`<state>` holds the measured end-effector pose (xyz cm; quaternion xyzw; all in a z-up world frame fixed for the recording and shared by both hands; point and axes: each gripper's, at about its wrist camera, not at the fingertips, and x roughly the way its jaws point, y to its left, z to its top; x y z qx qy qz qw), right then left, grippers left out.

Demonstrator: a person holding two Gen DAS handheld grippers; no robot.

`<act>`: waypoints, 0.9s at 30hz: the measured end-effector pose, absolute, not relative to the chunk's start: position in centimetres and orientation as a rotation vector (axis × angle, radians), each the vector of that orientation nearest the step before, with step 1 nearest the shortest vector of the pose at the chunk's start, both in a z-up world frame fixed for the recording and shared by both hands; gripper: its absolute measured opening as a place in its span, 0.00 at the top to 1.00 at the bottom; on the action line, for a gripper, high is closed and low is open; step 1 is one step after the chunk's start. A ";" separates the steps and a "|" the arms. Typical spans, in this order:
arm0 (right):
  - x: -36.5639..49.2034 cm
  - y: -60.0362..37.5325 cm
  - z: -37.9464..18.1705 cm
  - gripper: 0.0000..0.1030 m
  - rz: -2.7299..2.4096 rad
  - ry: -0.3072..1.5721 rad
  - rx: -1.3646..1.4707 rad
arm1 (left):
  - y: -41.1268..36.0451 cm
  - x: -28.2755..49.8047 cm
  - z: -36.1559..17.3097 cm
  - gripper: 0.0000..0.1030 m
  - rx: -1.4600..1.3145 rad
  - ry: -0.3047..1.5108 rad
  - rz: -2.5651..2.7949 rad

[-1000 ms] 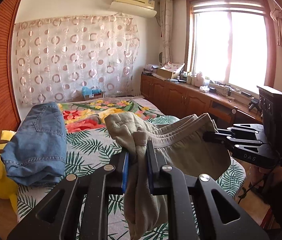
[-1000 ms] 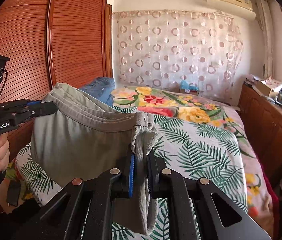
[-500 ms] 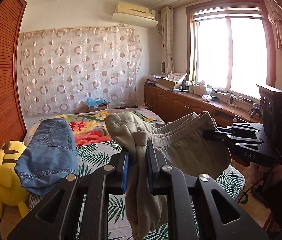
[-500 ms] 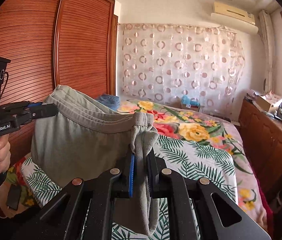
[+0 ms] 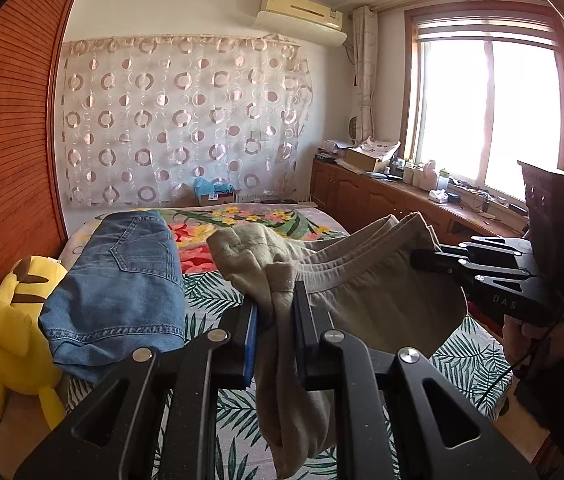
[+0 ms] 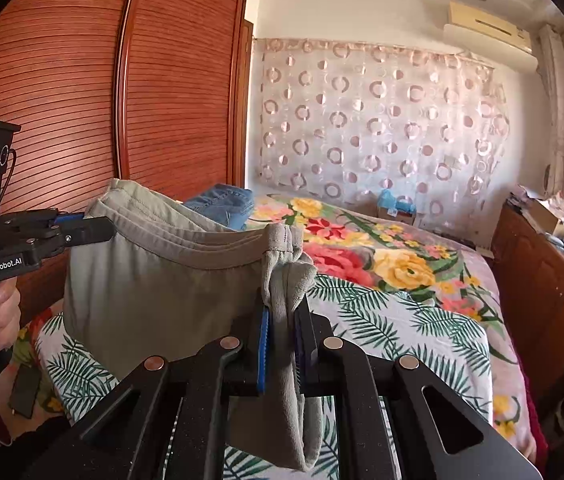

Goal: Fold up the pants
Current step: 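Carry the held grey-green pants with both tools toward the folded jeans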

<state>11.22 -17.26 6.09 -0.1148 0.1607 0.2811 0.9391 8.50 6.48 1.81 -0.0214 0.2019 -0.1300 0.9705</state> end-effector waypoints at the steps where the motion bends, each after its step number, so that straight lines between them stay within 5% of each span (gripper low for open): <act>1: 11.9 -17.0 6.1 0.90 0.578 0.333 -0.238 | 6.8 9.0 1.4 0.84 -0.049 0.418 -0.255; 27: 30.4 -9.4 8.3 0.90 0.745 0.324 -0.359 | 14.1 17.7 1.3 0.84 -0.078 0.430 -0.033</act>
